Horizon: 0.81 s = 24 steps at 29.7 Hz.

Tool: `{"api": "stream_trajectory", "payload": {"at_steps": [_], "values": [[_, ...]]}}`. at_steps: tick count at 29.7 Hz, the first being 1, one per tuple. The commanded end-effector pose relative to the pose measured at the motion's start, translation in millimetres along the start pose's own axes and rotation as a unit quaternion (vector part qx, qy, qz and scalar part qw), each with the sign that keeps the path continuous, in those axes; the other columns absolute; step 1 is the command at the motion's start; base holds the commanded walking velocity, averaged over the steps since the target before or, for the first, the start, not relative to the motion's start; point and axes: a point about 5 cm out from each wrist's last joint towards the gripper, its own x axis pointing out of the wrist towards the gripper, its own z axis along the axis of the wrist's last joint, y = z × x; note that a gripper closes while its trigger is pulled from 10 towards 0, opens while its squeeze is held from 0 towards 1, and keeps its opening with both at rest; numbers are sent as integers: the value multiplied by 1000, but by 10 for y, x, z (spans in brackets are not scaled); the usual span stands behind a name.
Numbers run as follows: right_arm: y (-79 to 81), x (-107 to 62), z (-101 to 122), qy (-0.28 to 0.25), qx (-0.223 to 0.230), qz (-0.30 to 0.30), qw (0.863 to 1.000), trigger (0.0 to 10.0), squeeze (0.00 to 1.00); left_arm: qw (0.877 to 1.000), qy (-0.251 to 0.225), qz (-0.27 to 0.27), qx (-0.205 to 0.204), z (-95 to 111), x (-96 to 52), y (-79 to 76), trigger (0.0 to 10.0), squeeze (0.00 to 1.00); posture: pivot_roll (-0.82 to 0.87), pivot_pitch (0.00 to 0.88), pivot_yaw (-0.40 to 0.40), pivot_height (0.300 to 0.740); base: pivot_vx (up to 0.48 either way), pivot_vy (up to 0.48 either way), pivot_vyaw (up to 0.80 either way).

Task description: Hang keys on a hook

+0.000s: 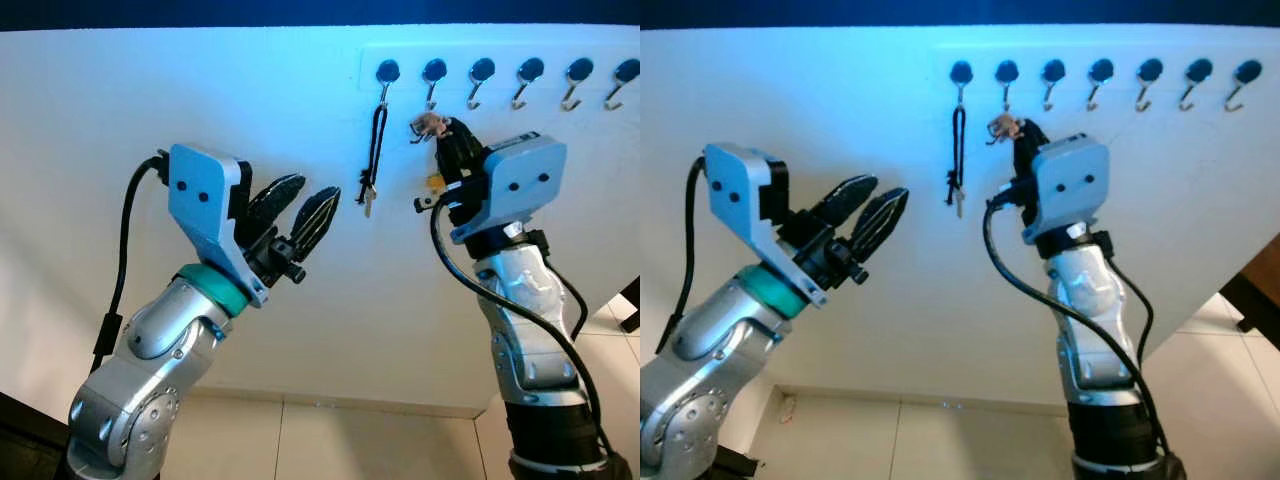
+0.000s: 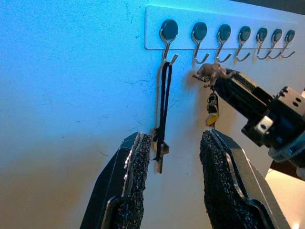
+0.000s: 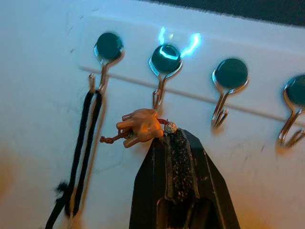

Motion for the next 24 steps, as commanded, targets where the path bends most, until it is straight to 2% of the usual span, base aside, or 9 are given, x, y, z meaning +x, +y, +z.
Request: {"api": "stream_trajectory", "payload": {"at_steps": [1, 4, 15, 19, 24], "values": [[47, -23, -10, 1, -1, 7, 1000, 10000, 0, 1000, 7, -3, -2, -21, -5, -8, 10000, 0, -109, 50, 123, 740, 0, 0, 0], [55, -14, -8, -1, 0, 8, 1000, 10000, 0, 1000, 8, -3, -1, -21, -6, -4, 10000, 0, -105, 50, 124, 740, 0, 0, 0], [75, 44, 242, -49, -2, 42, 998, 10000, 0, 1000, 9, -3, 0, -25, -12, -7, 10000, 0, -102, 50, 123, 740, 0, 0, 0], [8, 157, 539, -102, -1, 43, 994, 10000, 0, 1000, 9, -6, -2, -25, -1, -16, 10000, 0, -112, 52, 130, 740, 0, 0, 0], [-62, 231, 635, -123, -6, 31, 992, 10000, 0, 1000, 7, -8, -3, -22, 9, -18, 10000, 0, -113, 51, 132, 740, 0, 0, 0]]}}
